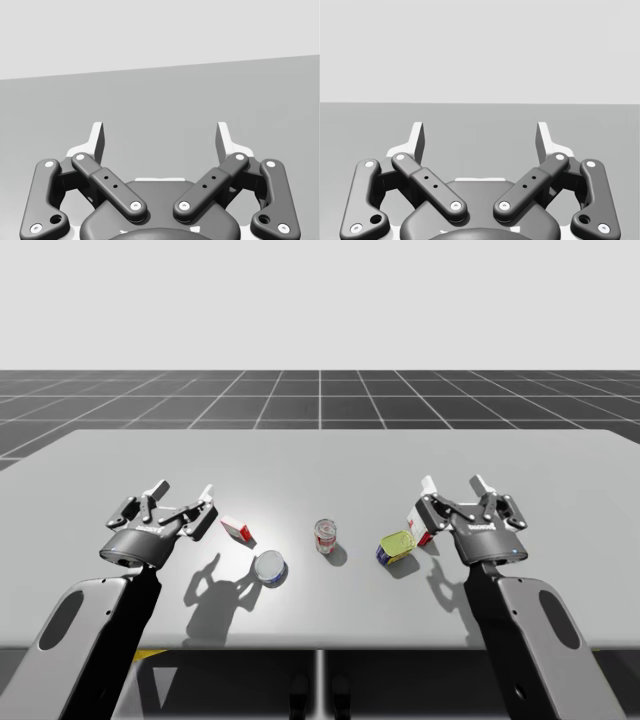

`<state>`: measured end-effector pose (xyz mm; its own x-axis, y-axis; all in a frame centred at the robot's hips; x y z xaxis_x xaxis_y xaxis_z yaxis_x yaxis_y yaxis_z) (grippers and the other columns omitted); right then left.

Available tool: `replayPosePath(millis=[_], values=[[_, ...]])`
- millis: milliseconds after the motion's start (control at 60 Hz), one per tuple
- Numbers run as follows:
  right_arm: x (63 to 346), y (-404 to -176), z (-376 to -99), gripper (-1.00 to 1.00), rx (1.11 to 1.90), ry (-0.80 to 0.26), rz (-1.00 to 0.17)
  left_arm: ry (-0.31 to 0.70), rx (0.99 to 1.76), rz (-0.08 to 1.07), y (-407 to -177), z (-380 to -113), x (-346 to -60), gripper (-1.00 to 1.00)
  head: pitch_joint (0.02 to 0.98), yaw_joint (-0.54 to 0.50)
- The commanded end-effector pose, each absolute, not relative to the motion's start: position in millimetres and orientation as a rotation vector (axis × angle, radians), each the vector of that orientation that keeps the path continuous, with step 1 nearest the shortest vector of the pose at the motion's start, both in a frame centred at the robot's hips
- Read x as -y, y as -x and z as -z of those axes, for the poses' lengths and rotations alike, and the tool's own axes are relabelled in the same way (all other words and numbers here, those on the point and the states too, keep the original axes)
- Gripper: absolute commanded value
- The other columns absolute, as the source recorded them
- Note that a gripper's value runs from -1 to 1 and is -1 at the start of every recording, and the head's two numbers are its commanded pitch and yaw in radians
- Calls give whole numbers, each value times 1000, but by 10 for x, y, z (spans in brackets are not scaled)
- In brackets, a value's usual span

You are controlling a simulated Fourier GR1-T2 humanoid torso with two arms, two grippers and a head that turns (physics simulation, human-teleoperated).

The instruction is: Lift the pudding box off the table.

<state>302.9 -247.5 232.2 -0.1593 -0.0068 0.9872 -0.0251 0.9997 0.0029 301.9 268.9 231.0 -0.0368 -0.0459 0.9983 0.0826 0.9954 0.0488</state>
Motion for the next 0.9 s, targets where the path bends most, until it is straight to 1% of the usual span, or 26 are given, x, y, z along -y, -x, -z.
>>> replayPosePath(millis=[17, 33, 67, 100, 133, 167, 217, 233, 350, 400, 417, 483, 500, 617, 633, 733, 767, 900], values=[[2469, -3013, -2320, -1000, 1756, -37, 19, 26, 1604, 105, -3018, -2310, -2690, -1000, 76, 25], [2461, -3007, -2329, -1000, 1760, -49, 6, 26, 1604, 105, -3019, -2310, -2689, -1000, 74, 26], [2461, -3015, -2327, -1000, 1770, -24, 8, 25, 1604, 106, -3019, -2310, -2688, -1000, 75, 26], [2461, -3021, -2330, -1000, 1764, -35, 0, 25, 1604, 105, -3019, -2311, -2690, -1000, 80, 25], [2439, -3035, -2342, -1000, 1735, 4, -15, 25, 1604, 105, -3019, -2311, -2690, -1000, 85, 25], [2452, -3019, -2338, -1000, 1720, -16, -79, 24, 1604, 104, -3019, -2312, -2692, -1000, 98, 24], [2446, -3014, -2340, -1000, 1709, -36, -69, 24, 1605, 104, -3018, -2312, -2692, -1000, 119, 23], [2438, -3012, -2349, -1000, 1722, -31, -53, 24, 1604, 104, -3019, -2312, -2691, -1000, 148, 21], [2438, -3018, -2345, -1000, 1720, -25, -47, 23, 1604, 107, -3018, -2310, -2687, -1000, 247, 17], [2435, -3015, -2349, -1000, 1730, -2, -46, 22, 1604, 108, -3018, -2308, -2685, -1000, 315, 17], [2439, -3018, -2347, -1000, 1727, -13, -52, 22, 1604, 108, -3019, -2308, -2685, -1000, 344, 17], [2440, -3021, -2345, -1000, 1725, -11, -49, 21, 1604, 109, -3021, -2306, -2685, -1000, 397, 13], [2440, -3021, -2345, -1000, 1727, -10, -51, 19, 1604, 110, -3022, -2305, -2685, -1000, 435, 4], [2444, -3025, -2343, -1000, 1732, -2, -60, 19, 1604, 115, -3023, -2304, -2682, -1000, 525, -50], [2446, -3026, -2344, -1000, 1732, -3, -59, 18, 1604, 116, -3022, -2303, -2681, -1000, 555, -76], [2451, -3027, -2344, -1000, 1731, -1, -57, 19, 1603, 121, -3026, -2300, -2677, -1000, 608, -141], [2452, -3027, -2344, -1000, 1732, 1, -59, 19, 1602, 125, -3030, -2297, -2676, -1000, 633, -183], [2454, -3027, -2346, -1000, 1734, 3, -61, 20, 1600, 134, -3032, -2289, -2656, -1000, 681, -294]])
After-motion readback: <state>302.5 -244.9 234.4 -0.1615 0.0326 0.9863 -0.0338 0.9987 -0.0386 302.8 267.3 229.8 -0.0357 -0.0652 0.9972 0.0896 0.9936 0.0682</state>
